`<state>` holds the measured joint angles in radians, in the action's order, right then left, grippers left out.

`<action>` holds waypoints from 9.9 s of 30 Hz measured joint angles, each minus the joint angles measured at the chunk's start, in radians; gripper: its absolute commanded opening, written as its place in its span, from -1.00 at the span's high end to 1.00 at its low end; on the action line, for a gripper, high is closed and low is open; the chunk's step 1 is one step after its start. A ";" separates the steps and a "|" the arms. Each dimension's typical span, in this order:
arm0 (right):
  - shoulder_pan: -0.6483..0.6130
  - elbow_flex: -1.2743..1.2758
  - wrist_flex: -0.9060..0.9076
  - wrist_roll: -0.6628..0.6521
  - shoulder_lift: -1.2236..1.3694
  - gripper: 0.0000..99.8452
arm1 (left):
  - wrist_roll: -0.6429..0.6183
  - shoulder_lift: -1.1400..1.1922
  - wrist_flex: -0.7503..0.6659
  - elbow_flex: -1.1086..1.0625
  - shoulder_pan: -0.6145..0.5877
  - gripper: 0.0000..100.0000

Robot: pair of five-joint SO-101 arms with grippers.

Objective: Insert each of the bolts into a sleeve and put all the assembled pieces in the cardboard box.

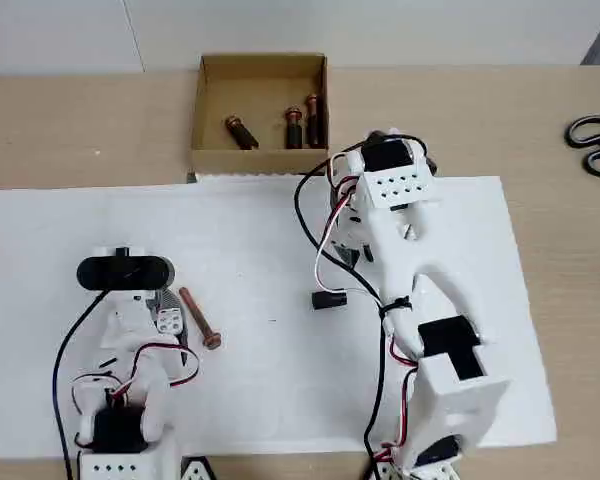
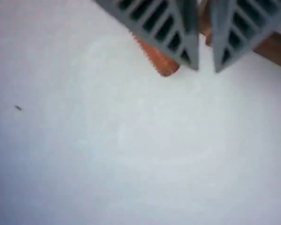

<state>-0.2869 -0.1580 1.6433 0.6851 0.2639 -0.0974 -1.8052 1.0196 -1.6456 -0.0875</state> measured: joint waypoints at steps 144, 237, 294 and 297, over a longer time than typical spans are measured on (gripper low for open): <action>0.638 0.891 -0.138 -0.482 -1.231 1.00 | 1.407 1.320 0.683 1.200 -0.164 0.98; 0.437 0.890 -0.210 -0.482 -1.498 1.00 | 1.450 1.682 0.704 1.548 -0.038 0.99; -0.351 1.591 -0.766 -0.773 -2.068 0.99 | -0.623 0.006 0.040 0.563 0.264 0.99; -0.417 1.671 -0.875 -0.766 -2.068 0.99 | -0.629 0.012 0.018 0.545 0.308 0.99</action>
<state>-0.7043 1.5129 0.7687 -0.0806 -1.8044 -0.7265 -1.7929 1.0380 -1.1009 0.2209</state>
